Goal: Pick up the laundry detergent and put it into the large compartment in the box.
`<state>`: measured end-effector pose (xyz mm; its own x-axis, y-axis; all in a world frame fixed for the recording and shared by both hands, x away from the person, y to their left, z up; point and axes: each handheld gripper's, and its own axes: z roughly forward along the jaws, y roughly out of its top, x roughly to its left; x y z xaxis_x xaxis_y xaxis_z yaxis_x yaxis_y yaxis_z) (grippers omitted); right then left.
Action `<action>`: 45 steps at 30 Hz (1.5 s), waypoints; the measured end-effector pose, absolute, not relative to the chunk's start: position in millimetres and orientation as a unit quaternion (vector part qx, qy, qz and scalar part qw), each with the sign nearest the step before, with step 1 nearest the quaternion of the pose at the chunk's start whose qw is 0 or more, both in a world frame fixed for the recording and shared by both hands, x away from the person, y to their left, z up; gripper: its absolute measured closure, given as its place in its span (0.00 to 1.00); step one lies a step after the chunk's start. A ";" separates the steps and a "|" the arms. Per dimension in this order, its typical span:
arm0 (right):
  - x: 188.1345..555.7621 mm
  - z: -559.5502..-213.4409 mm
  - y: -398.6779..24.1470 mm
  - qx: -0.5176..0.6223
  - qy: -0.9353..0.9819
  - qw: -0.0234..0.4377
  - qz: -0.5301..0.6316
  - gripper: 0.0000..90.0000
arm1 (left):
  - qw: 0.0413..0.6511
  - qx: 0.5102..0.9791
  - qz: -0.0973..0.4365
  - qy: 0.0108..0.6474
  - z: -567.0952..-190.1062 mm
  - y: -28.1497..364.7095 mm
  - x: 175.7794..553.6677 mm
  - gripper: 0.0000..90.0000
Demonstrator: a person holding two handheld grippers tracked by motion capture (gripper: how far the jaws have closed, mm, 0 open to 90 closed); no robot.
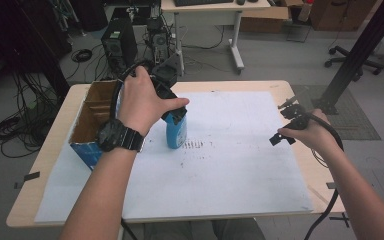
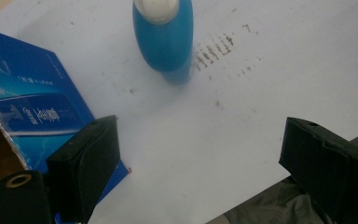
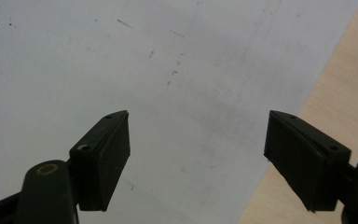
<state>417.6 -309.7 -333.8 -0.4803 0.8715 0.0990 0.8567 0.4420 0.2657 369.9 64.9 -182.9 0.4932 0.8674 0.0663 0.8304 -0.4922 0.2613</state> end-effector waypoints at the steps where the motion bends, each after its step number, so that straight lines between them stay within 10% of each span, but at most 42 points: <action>1: 417.6 -333.8 -309.7 0.509 0.849 0.026 0.141 0.25 | 0.098 0.859 0.095 0.494 -182.9 64.9 369.9 0.13; 45: 421.3 -342.7 -312.8 0.506 0.852 0.022 0.132 0.24 | 0.069 0.837 0.074 0.538 -199.6 51.5 428.7 0.13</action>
